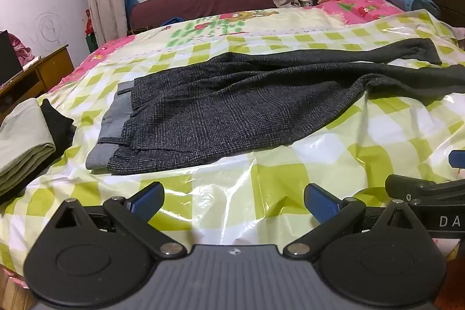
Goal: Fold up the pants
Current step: 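Move both tools toward the waistband of the grey plaid trousers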
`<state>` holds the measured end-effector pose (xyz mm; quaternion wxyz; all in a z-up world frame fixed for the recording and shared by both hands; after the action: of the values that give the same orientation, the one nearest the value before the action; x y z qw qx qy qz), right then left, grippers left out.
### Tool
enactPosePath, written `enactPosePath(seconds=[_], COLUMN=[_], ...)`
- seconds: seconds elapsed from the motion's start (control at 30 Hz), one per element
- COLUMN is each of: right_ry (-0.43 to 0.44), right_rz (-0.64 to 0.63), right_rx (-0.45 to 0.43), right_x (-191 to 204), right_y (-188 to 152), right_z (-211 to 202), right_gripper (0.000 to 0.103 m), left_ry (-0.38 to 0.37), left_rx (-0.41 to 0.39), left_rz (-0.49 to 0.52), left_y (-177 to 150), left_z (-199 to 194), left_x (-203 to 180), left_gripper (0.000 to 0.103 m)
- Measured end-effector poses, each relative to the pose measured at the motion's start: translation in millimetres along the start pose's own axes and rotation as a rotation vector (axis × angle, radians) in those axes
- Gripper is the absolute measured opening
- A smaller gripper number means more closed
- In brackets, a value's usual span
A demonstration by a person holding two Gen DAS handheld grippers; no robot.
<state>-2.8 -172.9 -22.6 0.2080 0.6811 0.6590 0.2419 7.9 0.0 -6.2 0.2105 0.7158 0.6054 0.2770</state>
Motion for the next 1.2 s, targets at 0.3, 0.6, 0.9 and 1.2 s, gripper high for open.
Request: enactPosePath(seconds=[0.3,0.6,0.9,1.2], right_ry=[-0.001,0.000,0.002,0.010], right_rz=[0.000,0.001,0.002,-0.019], right_rx=[0.004,0.008,0.013,0.039], right_x=[0,0,0,6], right_y=[-1,-1,-3,-2], right_z=[0,2,6,13], right_gripper=[0.101,0.101,0.101,0.101], left_ry=[0.003,0.001,0.006,0.021], left_rx=[0.002,0.006,0.010,0.045], left_rz=[0.002,0.002,0.004,0.004], left_y=[0,0,-4,-3], left_z=[0,0,5,8], left_x=[0,0,0,2], left_gripper=[0.103,0.103,0.103,0.103])
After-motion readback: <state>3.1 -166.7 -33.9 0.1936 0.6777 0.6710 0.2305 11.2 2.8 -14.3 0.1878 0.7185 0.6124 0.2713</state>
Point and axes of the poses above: each gripper's, at about its wrist camera, not at the fingertips, and z roughly the way its jaws point, x to its left, y to its top, the point moved 1 cm from there along z, roughly the way its jaws point, and after that the axes turned 11 degrees about x, right-handed, at the moved point
